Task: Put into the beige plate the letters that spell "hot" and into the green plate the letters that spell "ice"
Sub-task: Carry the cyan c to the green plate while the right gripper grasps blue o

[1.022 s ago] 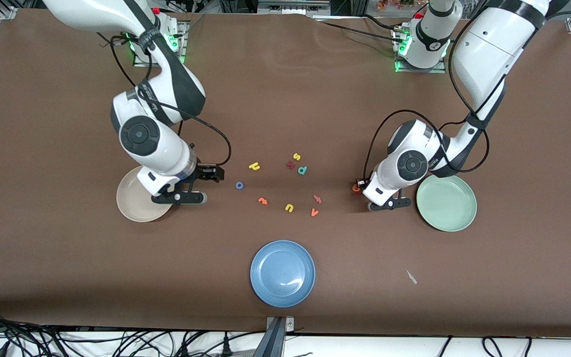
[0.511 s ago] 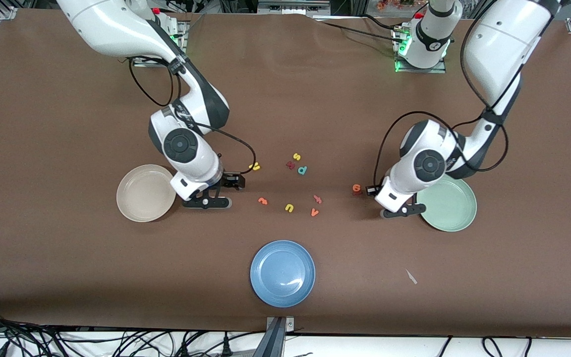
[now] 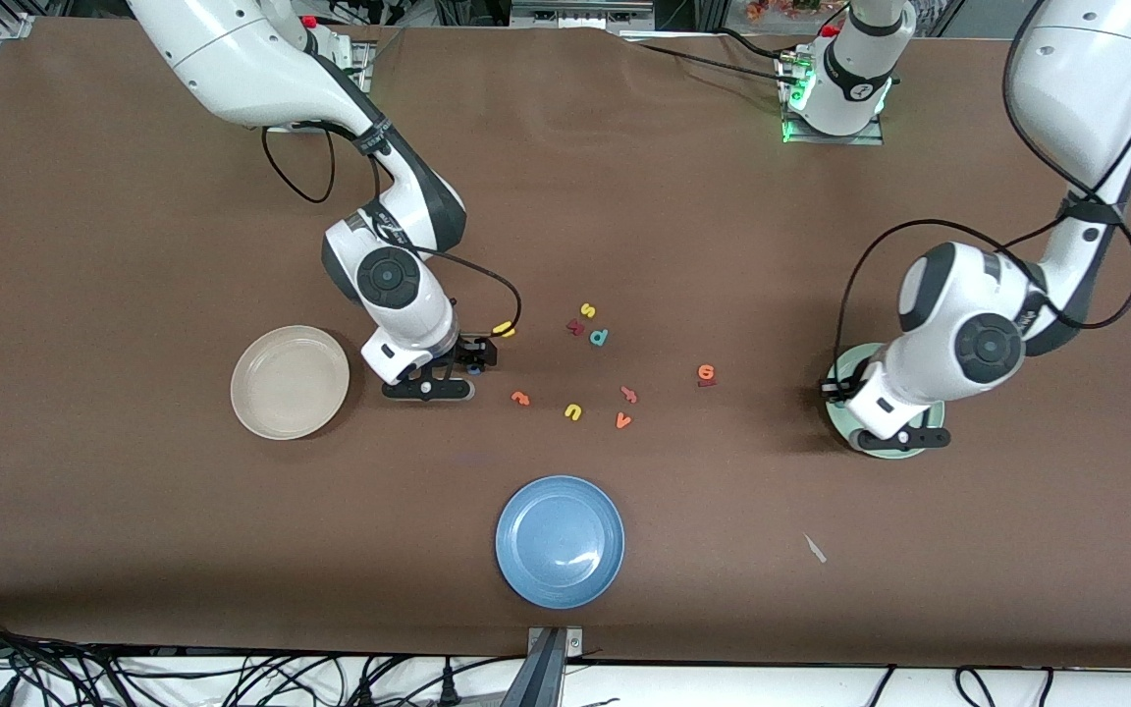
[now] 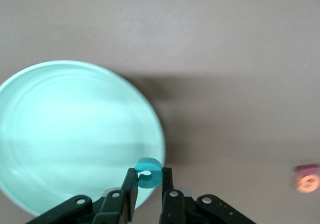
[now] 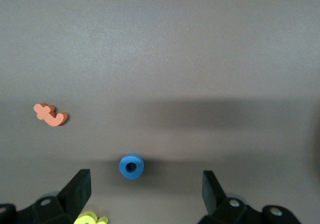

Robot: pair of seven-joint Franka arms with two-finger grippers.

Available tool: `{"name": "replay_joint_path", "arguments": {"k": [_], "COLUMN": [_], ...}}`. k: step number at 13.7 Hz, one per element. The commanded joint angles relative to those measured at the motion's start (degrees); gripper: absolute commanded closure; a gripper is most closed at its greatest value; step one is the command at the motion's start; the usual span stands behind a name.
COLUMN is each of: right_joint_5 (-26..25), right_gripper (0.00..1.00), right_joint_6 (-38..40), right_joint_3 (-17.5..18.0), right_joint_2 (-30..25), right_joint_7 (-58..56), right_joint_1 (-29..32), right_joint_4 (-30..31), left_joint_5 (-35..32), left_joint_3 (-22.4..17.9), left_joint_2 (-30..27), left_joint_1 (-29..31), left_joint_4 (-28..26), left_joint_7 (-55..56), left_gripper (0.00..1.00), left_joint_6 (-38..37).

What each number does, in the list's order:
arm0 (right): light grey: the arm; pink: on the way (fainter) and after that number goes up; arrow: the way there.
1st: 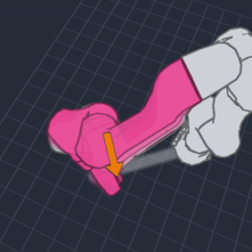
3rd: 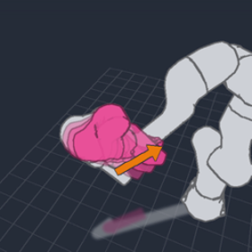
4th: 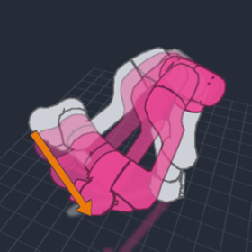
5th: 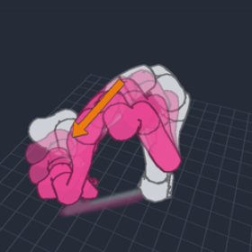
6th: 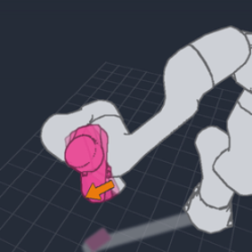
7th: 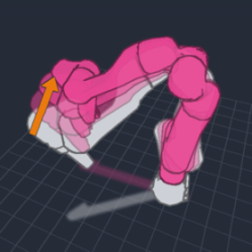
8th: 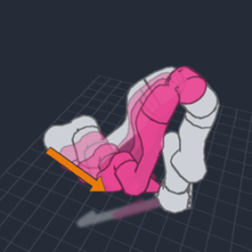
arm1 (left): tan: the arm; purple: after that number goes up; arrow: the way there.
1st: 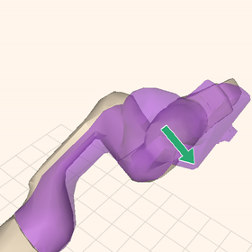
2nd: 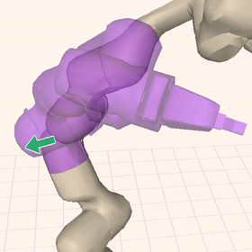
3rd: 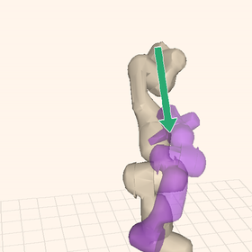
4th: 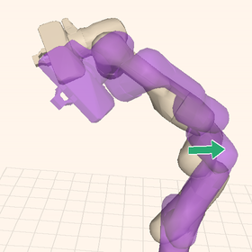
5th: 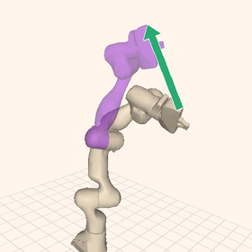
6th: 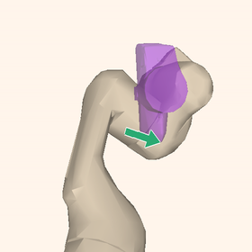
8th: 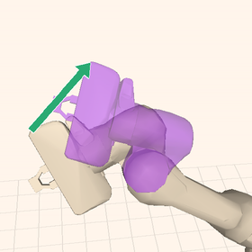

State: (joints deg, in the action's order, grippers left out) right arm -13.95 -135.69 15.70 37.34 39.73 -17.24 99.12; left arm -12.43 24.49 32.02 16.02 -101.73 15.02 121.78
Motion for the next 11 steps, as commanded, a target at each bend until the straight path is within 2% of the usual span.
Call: {"name": "replay_joint_path", "arguments": {"k": [1, 2, 4, 5, 6, 7, 8, 11], "right_joint_5": [-4.32, -5.20, -5.83, -5.91, -5.92, -5.92, -5.92, -5.83], "right_gripper": [0.01, 0.01, 0.01, 0.01, 0.01, 0.02, 0.04, 0.08], "right_joint_6": [-2.82, -3.70, -4.58, -4.59, -4.59, -4.67, -4.67, -5.46], "right_joint_3": [0.29, 0.29, 0.29, 0.29, 0.29, 0.29, 0.20, 0.20], "right_joint_2": [1.94, 2.64, 3.35, 3.35, 3.35, 3.44, 3.44, 3.96], "right_joint_7": [4.81, 5.70, 6.14, 6.23, 6.23, 6.23, 6.23, 6.32], "right_joint_1": [-1.04, -1.48, -1.57, -1.57, -1.57, -1.57, -1.57, -1.57], "right_joint_4": [0.29, 0.29, 0.29, 0.29, 0.29, 0.29, 0.29, 0.37], "left_joint_5": [-1.37, -1.37, -1.28, -1.28, -1.28, -1.28, -1.28, 0.30], "left_joint_3": [-0.05, -0.05, -0.05, -0.05, -0.05, -0.05, 0.03, 0.56], "left_joint_2": [0.32, 1.11, 1.64, 1.73, 1.73, 1.73, 1.65, 1.12], "left_joint_1": [1.37, 2.68, 3.58, 3.58, 3.66, 3.66, 3.66, 2.79], "left_joint_4": [0.13, 0.04, -0.14, -0.31, -0.40, -0.40, -0.14, 1.87], "left_joint_7": [-6.38, -9.28, -11.24, -11.24, -11.24, -11.33, -11.24, -8.27], "left_gripper": [0.94, 0.93, 0.82, 0.64, 0.32, 0.09, 0.01, 0.01], "left_joint_6": [-2.07, -1.98, -2.07, -2.07, -2.07, -1.98, -2.07, -1.98]}}
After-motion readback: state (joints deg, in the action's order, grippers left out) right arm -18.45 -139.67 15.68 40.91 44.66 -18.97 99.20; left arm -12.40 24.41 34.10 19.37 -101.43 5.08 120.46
